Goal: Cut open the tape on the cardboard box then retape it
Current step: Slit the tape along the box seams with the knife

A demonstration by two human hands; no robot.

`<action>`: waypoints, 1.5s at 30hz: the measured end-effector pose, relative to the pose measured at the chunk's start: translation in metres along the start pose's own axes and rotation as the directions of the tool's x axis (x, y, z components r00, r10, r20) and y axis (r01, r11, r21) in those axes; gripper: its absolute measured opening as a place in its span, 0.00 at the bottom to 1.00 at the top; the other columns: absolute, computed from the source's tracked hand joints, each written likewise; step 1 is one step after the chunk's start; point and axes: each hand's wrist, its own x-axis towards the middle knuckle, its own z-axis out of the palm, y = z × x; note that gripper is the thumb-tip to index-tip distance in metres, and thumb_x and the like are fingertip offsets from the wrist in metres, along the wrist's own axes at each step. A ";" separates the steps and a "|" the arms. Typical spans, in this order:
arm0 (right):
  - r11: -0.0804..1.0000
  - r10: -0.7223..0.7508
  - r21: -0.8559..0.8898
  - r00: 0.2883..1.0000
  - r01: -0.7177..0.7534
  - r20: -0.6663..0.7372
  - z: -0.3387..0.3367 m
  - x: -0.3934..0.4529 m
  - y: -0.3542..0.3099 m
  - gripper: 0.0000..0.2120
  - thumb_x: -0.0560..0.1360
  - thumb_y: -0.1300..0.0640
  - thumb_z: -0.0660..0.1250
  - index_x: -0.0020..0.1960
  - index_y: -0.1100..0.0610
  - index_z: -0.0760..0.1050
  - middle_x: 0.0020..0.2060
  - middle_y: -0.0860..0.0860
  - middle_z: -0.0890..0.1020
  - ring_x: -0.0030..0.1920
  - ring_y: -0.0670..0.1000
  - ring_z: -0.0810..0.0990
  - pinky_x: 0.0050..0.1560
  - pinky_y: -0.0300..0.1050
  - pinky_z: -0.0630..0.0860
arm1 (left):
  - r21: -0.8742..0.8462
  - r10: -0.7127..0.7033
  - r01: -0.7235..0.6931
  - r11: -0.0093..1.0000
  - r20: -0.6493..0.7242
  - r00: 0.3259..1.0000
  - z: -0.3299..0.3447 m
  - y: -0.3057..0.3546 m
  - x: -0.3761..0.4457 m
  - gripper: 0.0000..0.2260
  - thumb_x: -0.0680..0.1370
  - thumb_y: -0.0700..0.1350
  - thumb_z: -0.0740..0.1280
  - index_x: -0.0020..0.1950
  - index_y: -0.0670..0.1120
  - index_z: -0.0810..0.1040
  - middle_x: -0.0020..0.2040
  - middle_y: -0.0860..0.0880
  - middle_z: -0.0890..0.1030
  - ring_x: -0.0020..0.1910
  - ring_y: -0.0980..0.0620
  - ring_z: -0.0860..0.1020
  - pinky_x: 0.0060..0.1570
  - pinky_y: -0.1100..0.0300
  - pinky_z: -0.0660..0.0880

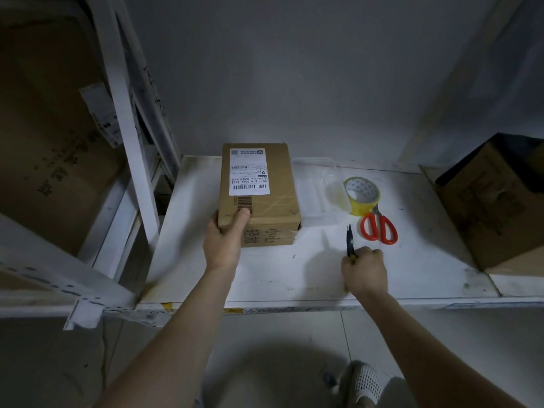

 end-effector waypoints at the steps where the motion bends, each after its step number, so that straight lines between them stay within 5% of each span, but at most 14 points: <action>1: 0.998 0.007 0.068 1.000 -0.008 0.013 0.000 0.000 -0.001 0.10 0.77 0.61 0.58 0.52 0.65 0.74 0.49 0.60 0.75 0.36 0.56 0.74 0.39 0.44 0.71 | -0.007 -0.007 0.007 1.000 -0.005 1.000 0.000 -0.001 0.000 0.20 0.72 0.55 0.71 0.62 0.53 0.74 0.55 0.54 0.80 0.54 0.54 0.76 0.53 0.59 0.69; 6: 0.772 0.090 0.604 0.974 -0.199 0.206 -0.005 -0.014 -0.026 0.08 0.77 0.66 0.55 0.51 0.61 0.71 0.36 0.53 0.78 0.29 0.51 0.71 0.24 0.39 0.64 | -0.011 -0.034 0.033 0.999 -0.017 0.999 -0.001 0.000 -0.004 0.20 0.71 0.54 0.72 0.60 0.50 0.74 0.54 0.53 0.79 0.52 0.53 0.76 0.51 0.58 0.69; 9: 0.458 -0.015 0.838 0.939 -0.298 0.342 -0.014 -0.025 -0.046 0.14 0.76 0.72 0.55 0.54 0.58 0.73 0.44 0.56 0.83 0.32 0.51 0.77 0.22 0.37 0.63 | 0.002 -0.041 0.041 0.999 -0.029 0.999 -0.004 0.001 -0.010 0.20 0.71 0.53 0.72 0.60 0.48 0.73 0.53 0.52 0.79 0.50 0.53 0.76 0.51 0.59 0.69; 12: 0.240 -0.125 0.865 0.869 -0.441 0.478 -0.020 -0.032 -0.056 0.14 0.78 0.70 0.55 0.54 0.56 0.74 0.50 0.56 0.83 0.37 0.48 0.77 0.30 0.37 0.69 | 0.026 -0.039 0.040 0.999 -0.045 0.998 -0.006 0.001 -0.015 0.20 0.71 0.53 0.72 0.59 0.47 0.72 0.53 0.51 0.79 0.51 0.50 0.76 0.51 0.58 0.69; 16: 0.417 -0.130 0.844 0.897 -0.337 0.423 -0.023 -0.033 -0.060 0.06 0.82 0.60 0.54 0.51 0.55 0.69 0.51 0.54 0.83 0.56 0.52 0.78 0.50 0.49 0.74 | 0.100 -0.010 0.014 0.995 -0.035 0.999 -0.008 0.000 -0.013 0.20 0.69 0.57 0.71 0.55 0.49 0.72 0.54 0.50 0.79 0.54 0.48 0.76 0.54 0.56 0.72; 19: 0.569 -0.080 0.788 0.938 -0.234 0.336 -0.024 -0.029 -0.068 0.05 0.82 0.60 0.53 0.51 0.57 0.67 0.60 0.55 0.77 0.60 0.58 0.76 0.59 0.56 0.74 | 0.195 -0.009 0.018 0.981 -0.048 0.999 -0.008 -0.002 -0.014 0.37 0.61 0.68 0.67 0.64 0.50 0.71 0.61 0.50 0.77 0.61 0.45 0.74 0.61 0.46 0.73; 26: 0.756 -0.152 0.637 0.906 -0.151 0.395 -0.020 -0.039 -0.083 0.08 0.80 0.64 0.53 0.43 0.56 0.64 0.52 0.63 0.81 0.54 0.60 0.81 0.61 0.60 0.72 | 0.262 -0.003 0.047 0.964 -0.168 0.986 -0.031 -0.004 -0.043 0.38 0.61 0.69 0.63 0.66 0.51 0.70 0.61 0.47 0.73 0.61 0.43 0.71 0.61 0.42 0.71; 30: 0.793 -0.172 0.599 0.903 -0.111 0.394 -0.027 -0.042 -0.081 0.07 0.81 0.61 0.54 0.46 0.54 0.66 0.41 0.55 0.84 0.50 0.58 0.82 0.51 0.55 0.73 | 0.302 -0.005 0.044 0.952 -0.127 0.992 -0.041 -0.002 -0.046 0.36 0.61 0.70 0.64 0.64 0.52 0.69 0.61 0.48 0.75 0.63 0.43 0.70 0.61 0.42 0.71; 32: 0.765 -0.162 0.627 0.899 -0.145 0.406 -0.034 -0.043 -0.077 0.07 0.81 0.60 0.54 0.49 0.52 0.69 0.37 0.53 0.82 0.48 0.54 0.82 0.49 0.56 0.72 | 0.469 0.122 -0.033 0.882 -0.161 0.979 -0.039 0.005 -0.048 0.33 0.66 0.65 0.66 0.67 0.52 0.68 0.64 0.45 0.73 0.66 0.42 0.66 0.64 0.42 0.67; 35: 0.793 -0.162 0.583 0.864 -0.174 0.477 -0.044 -0.047 -0.070 0.10 0.81 0.57 0.56 0.57 0.49 0.73 0.39 0.53 0.75 0.45 0.51 0.77 0.49 0.59 0.76 | 0.762 0.533 -0.371 0.530 0.041 0.845 -0.032 0.015 -0.051 0.26 0.73 0.53 0.69 0.70 0.51 0.68 0.70 0.44 0.67 0.71 0.42 0.62 0.69 0.43 0.60; 37: 0.897 -0.200 0.441 0.849 -0.042 0.489 -0.047 -0.052 -0.068 0.11 0.81 0.51 0.54 0.59 0.51 0.71 0.40 0.53 0.74 0.44 0.51 0.75 0.48 0.53 0.76 | 0.762 0.548 -0.561 0.324 0.333 0.767 -0.024 0.022 -0.050 0.26 0.74 0.53 0.68 0.71 0.51 0.69 0.75 0.47 0.63 0.75 0.44 0.57 0.72 0.45 0.55; 39: 0.941 -0.338 0.121 0.849 0.317 0.405 -0.044 -0.052 -0.064 0.14 0.81 0.47 0.50 0.56 0.54 0.68 0.44 0.55 0.75 0.45 0.54 0.74 0.47 0.50 0.72 | 0.760 0.455 -0.614 0.212 0.479 0.751 -0.017 0.023 -0.047 0.27 0.74 0.56 0.66 0.73 0.53 0.67 0.77 0.51 0.58 0.77 0.48 0.52 0.73 0.48 0.50; 41: 0.822 -0.456 -0.201 0.827 0.533 0.328 -0.041 -0.054 -0.059 0.17 0.80 0.44 0.48 0.55 0.54 0.67 0.47 0.54 0.74 0.47 0.56 0.74 0.46 0.50 0.72 | 0.780 0.420 -0.601 0.173 0.493 0.762 -0.014 0.021 -0.044 0.26 0.75 0.58 0.64 0.73 0.56 0.65 0.77 0.55 0.58 0.77 0.51 0.51 0.73 0.50 0.48; 45: 0.622 -0.526 -0.532 0.810 0.574 0.260 -0.038 -0.057 -0.057 0.20 0.80 0.41 0.46 0.58 0.53 0.68 0.50 0.54 0.74 0.51 0.56 0.73 0.45 0.50 0.69 | 0.791 0.423 -0.571 0.217 0.451 0.786 -0.013 0.019 -0.045 0.23 0.75 0.59 0.64 0.70 0.59 0.68 0.75 0.59 0.62 0.76 0.54 0.53 0.73 0.52 0.47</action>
